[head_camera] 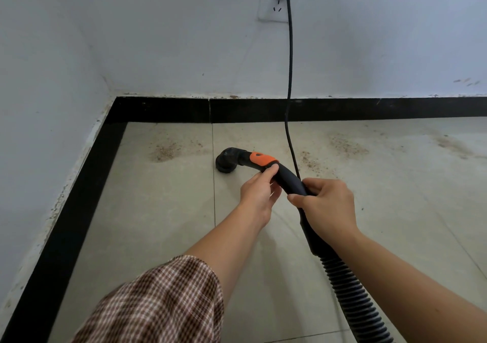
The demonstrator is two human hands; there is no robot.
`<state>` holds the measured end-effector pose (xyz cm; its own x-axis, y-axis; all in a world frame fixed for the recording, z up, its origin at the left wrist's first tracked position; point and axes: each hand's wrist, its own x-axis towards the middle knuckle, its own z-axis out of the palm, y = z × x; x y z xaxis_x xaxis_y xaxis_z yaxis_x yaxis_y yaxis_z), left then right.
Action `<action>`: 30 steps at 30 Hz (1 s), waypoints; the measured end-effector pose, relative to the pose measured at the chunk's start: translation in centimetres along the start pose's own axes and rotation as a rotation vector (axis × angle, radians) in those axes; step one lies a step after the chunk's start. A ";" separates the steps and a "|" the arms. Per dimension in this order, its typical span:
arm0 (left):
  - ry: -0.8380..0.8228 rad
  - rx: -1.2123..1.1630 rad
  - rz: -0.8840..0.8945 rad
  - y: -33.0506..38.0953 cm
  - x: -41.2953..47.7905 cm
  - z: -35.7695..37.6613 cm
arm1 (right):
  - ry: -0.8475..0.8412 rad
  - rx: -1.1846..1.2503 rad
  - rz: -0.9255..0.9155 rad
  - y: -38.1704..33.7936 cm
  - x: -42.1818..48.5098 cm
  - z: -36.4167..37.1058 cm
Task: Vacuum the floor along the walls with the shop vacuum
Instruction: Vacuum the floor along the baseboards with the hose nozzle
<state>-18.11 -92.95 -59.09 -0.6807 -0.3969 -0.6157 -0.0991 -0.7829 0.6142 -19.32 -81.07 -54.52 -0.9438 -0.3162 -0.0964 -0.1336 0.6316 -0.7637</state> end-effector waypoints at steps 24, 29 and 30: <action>0.138 0.013 0.017 -1.7 -4.7 -0.6 | -0.194 0.003 0.097 -1.1 -2.4 -4.5; 0.184 0.019 0.037 -2.4 -5.7 -1.0 | -0.313 -0.020 0.106 -1.1 -2.2 -5.9; 0.186 0.014 0.040 -2.5 -6.0 -1.0 | -0.328 -0.027 0.102 -1.0 -2.2 -6.1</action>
<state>-13.04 -89.11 -57.46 -0.5384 -0.5100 -0.6708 -0.0855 -0.7589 0.6455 -18.92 -76.71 -49.61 -0.8056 -0.4585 -0.3752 -0.0554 0.6888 -0.7228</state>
